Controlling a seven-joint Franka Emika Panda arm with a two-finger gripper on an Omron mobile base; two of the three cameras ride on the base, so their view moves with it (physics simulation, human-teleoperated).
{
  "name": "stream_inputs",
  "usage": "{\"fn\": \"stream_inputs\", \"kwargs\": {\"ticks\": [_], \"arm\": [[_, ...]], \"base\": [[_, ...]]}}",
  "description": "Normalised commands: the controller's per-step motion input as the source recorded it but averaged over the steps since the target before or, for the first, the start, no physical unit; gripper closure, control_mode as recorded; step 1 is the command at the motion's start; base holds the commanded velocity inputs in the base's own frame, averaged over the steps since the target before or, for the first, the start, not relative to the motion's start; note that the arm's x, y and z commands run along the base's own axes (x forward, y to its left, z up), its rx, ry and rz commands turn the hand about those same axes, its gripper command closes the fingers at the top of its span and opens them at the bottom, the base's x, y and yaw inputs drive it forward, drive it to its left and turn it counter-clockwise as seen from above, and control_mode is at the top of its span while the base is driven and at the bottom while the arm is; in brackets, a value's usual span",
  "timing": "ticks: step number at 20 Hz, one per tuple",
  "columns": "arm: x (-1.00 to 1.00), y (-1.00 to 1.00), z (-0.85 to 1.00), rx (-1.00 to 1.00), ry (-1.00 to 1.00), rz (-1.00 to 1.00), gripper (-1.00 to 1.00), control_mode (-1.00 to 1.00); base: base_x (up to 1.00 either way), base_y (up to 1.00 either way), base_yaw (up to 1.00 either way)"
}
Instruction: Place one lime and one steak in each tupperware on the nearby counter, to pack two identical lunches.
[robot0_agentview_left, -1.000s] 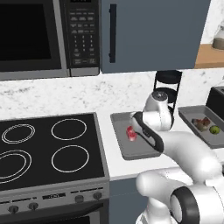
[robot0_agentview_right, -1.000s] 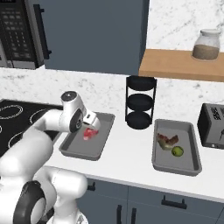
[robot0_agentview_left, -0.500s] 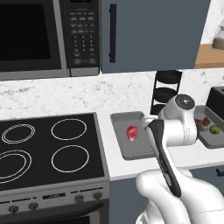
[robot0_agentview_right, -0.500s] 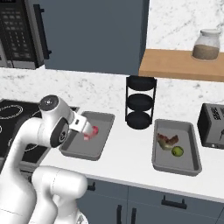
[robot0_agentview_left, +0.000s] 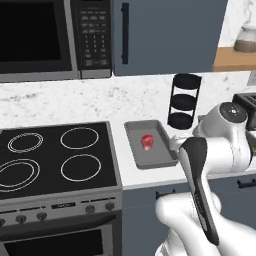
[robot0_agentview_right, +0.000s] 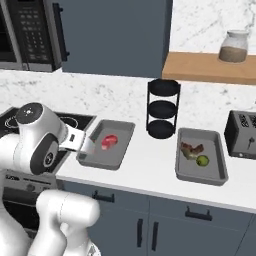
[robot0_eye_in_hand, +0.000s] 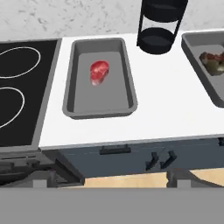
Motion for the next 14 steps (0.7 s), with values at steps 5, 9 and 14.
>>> {"fn": "stream_inputs", "kwargs": {"ticks": [5, 9, 14], "arm": [[0.00, 0.00, 0.00, 0.00, 0.00, 0.00, -1.00, 1.00], [0.00, 0.00, 0.00, 0.00, 0.00, 0.00, -1.00, 1.00], [0.00, 0.00, 0.00, 0.00, 0.00, 0.00, -1.00, 1.00]], "base": [[-0.49, -0.93, -0.04], [-0.21, -1.00, -0.01], [-0.31, -1.00, 0.00]]}}
